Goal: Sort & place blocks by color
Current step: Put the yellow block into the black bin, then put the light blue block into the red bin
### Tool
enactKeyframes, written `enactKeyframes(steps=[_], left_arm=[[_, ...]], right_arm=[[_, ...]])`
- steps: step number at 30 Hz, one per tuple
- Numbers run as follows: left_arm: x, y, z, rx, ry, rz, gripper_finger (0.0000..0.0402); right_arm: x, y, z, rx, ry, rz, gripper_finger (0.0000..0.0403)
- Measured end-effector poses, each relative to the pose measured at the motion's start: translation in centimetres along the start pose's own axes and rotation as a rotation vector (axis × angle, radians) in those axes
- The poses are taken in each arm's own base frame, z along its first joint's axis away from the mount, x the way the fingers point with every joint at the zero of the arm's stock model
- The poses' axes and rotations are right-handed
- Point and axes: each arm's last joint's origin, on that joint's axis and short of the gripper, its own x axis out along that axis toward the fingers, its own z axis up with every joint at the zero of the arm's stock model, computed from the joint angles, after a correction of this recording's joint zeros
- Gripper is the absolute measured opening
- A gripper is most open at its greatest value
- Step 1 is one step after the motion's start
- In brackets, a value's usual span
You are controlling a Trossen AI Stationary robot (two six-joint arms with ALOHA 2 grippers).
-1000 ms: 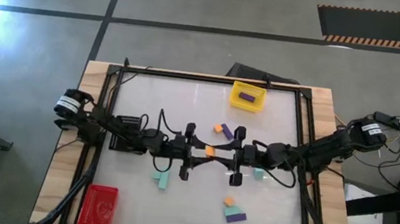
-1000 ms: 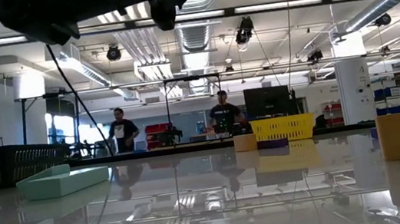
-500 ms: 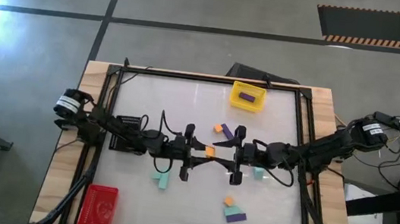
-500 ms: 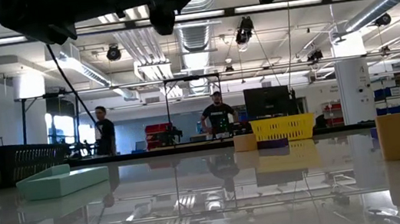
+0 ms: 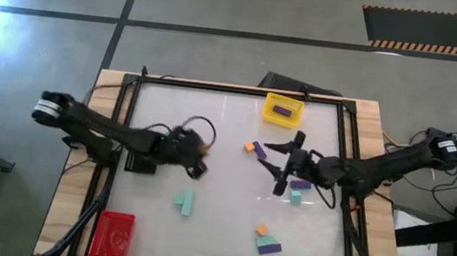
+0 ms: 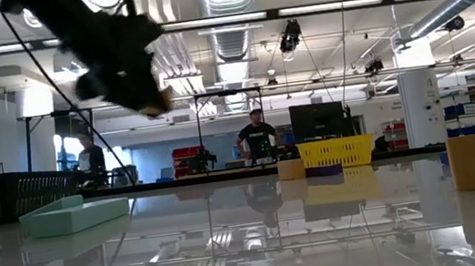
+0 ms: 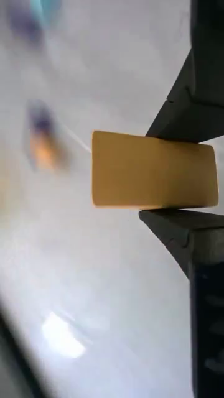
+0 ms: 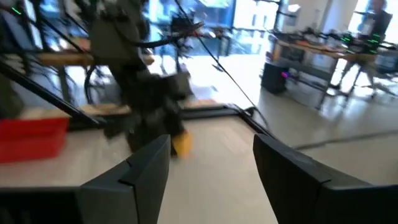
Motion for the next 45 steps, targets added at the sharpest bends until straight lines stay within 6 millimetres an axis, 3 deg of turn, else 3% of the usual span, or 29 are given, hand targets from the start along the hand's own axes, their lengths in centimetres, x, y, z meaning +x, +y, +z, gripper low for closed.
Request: enactKeyframes(steps=[4,9,15,23,32,45], left_arm=[[-3.0,3.7,-0.6,-0.13,0.216,0.274,0.0123],[-5.4,6.4,-0.9,-0.244,0.4,0.493,0.0123],[-4.6,7.2,-2.2,-0.279,0.544,0.517,0.0123],[-2.8,7.9,-3.6,-0.273,0.592,0.591,0.0123],[-1.3,7.4,-4.2,-0.216,0.625,0.647,0.018],[-1.3,6.6,-3.2,-0.18,0.624,0.609,0.0188]], right_arm=[[-0.9,-0.6,0.3,-0.015,0.023,-0.007,0.0219],[-1.1,-0.8,0.3,-0.02,0.034,-0.002,0.0219],[-1.0,-0.7,0.2,-0.025,0.04,-0.002,0.0219],[-1.0,-0.7,0.1,-0.022,0.042,0.0,0.0219],[-1.0,-0.7,0.2,-0.028,0.041,-0.001,0.0219],[-1.0,-0.7,0.1,-0.022,0.043,-0.001,0.0219]])
